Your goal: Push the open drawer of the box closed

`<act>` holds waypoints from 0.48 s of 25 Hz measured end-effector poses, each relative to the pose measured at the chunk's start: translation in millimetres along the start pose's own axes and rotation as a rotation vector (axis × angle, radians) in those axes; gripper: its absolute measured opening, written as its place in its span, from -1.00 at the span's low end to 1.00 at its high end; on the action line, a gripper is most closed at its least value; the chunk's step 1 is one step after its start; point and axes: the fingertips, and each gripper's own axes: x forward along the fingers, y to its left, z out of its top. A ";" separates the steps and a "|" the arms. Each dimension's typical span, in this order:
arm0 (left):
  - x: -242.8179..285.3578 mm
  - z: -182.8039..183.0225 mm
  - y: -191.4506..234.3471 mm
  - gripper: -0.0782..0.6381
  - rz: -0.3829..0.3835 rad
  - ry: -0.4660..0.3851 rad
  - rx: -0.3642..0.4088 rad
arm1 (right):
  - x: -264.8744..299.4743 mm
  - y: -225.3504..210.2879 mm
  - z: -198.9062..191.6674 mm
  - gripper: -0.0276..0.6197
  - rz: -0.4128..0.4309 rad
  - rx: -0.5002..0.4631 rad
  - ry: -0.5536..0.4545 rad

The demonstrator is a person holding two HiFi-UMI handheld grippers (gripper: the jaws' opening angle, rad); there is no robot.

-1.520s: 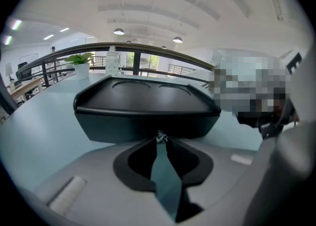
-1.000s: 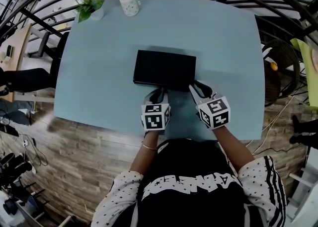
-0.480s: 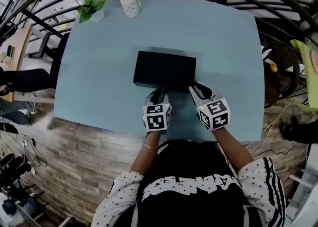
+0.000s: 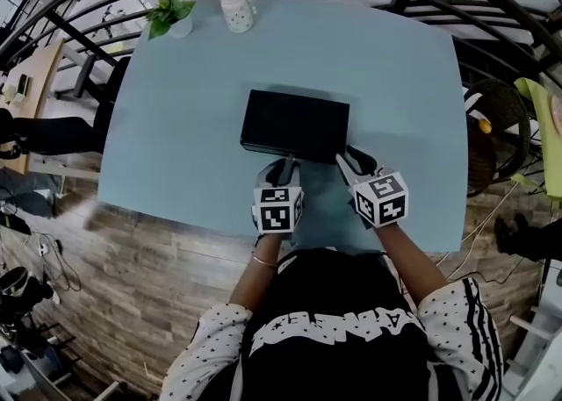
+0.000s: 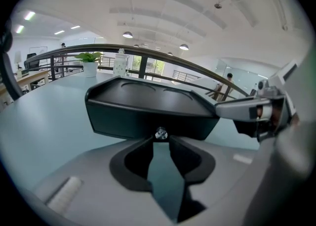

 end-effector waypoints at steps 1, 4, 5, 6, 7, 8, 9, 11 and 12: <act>-3.4 0.2 0.3 -0.78 0.003 -0.006 -0.004 | -1.1 0.0 -0.4 -0.62 0.002 0.004 0.000; -14.6 5.0 0.6 -0.78 0.015 -0.033 -0.008 | -7.0 0.7 3.4 -0.61 0.000 -0.004 -0.015; -18.6 7.6 1.0 -0.78 0.019 -0.044 -0.005 | -9.3 1.5 6.1 -0.61 -0.003 -0.010 -0.027; -22.7 10.4 1.7 -0.78 0.025 -0.057 -0.001 | -11.4 2.6 8.9 -0.61 -0.008 -0.016 -0.040; -27.0 13.4 2.5 -0.78 0.033 -0.069 0.006 | -13.4 3.9 11.5 -0.61 -0.011 -0.021 -0.054; -31.5 16.6 3.2 -0.78 0.042 -0.083 0.014 | -15.3 5.4 13.9 -0.61 -0.013 -0.024 -0.066; -36.0 20.2 3.2 -0.78 0.051 -0.098 0.024 | -17.4 7.2 15.9 -0.63 -0.011 -0.026 -0.076; -45.9 27.5 0.4 -0.78 0.058 -0.128 0.054 | -23.3 11.7 19.4 -0.72 -0.003 -0.028 -0.100; -51.6 30.7 -2.2 -0.78 0.056 -0.141 0.070 | -27.3 14.1 21.1 -0.79 0.001 -0.025 -0.115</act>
